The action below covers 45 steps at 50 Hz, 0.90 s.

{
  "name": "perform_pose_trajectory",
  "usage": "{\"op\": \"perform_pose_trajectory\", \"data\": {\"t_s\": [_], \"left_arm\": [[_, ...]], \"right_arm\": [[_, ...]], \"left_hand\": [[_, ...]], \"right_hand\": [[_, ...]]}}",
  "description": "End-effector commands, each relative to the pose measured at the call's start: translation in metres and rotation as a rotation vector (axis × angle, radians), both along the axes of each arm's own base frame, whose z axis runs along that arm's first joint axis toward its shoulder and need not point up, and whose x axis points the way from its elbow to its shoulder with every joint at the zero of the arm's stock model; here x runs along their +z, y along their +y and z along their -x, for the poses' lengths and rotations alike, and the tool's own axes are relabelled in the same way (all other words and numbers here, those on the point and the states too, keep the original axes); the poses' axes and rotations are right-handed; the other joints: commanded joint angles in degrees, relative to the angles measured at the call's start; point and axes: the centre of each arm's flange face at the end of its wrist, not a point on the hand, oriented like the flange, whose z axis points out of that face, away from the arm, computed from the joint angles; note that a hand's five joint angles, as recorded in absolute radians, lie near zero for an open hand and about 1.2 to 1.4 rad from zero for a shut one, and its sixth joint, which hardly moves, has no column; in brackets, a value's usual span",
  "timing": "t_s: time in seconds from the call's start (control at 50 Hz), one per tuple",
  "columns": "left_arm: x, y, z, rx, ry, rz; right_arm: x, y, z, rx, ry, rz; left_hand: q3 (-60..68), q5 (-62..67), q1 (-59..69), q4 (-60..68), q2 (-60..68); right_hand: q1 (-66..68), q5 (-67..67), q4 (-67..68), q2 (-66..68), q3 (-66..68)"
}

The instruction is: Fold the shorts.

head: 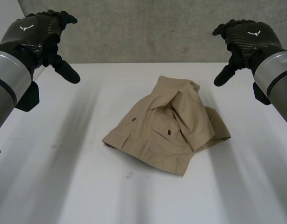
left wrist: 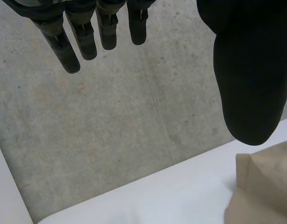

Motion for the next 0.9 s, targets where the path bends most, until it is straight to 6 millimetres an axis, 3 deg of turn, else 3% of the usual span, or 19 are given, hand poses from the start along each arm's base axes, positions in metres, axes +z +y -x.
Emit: {"op": "perform_pose_trajectory", "data": {"t_s": [0.02, 0.3, 0.38, 0.44, 0.54, 0.7, 0.78, 0.9], "left_arm": [[-0.007, -0.001, 0.002, -0.005, -0.010, -0.018], [-0.021, -0.002, 0.008, -0.022, -0.034, -0.058], [-0.046, 0.001, 0.020, -0.058, -0.127, -0.118], [-0.081, 0.013, 0.024, -0.095, -0.260, -0.199], [-0.116, 0.026, 0.029, -0.133, -0.298, -0.231], [-0.178, 0.024, 0.035, -0.143, -0.296, -0.237], [-0.200, 0.028, 0.048, -0.180, -0.304, -0.237], [-0.224, 0.020, 0.064, -0.187, -0.295, -0.206]], "right_arm": [[0.002, 0.000, -0.001, -0.001, -0.018, 0.017], [0.003, -0.004, 0.001, -0.039, -0.019, 0.042], [0.004, -0.002, 0.000, -0.023, 0.002, 0.044], [-0.003, 0.000, 0.000, -0.021, 0.033, 0.028], [-0.040, 0.010, 0.001, 0.021, 0.148, -0.036], [-0.099, 0.022, 0.013, 0.090, 0.265, -0.122], [-0.117, 0.026, 0.019, 0.083, 0.269, -0.142], [-0.126, 0.031, 0.021, 0.085, 0.270, -0.145]], "left_hand": [[-1.76, -2.71, -0.97, -1.70, -1.73], [-1.72, -2.66, -0.93, -1.65, -1.68], [-1.76, -2.71, -0.97, -1.70, -1.73], [-1.76, -2.71, -0.97, -1.70, -1.73], [-0.54, -1.48, 0.25, -0.48, -0.51], [0.30, -0.64, 1.09, 0.36, 0.34], [0.47, -0.47, 1.26, 0.53, 0.50], [1.31, 0.37, 2.10, 1.37, 1.34]], "right_hand": [[-1.76, -4.07, -3.66, -2.71, -2.32], [-1.76, -4.07, -3.66, -2.71, -2.32], [-1.76, -4.07, -3.66, -2.71, -2.32], [-1.76, -4.07, -3.66, -2.71, -2.32], [-1.76, -4.07, -3.66, -2.71, -2.32], [-1.76, -4.07, -3.66, -2.71, -2.32], [-1.76, -4.07, -3.66, -2.71, -2.32], [-1.76, -4.07, -3.66, -2.71, -2.32]]}}
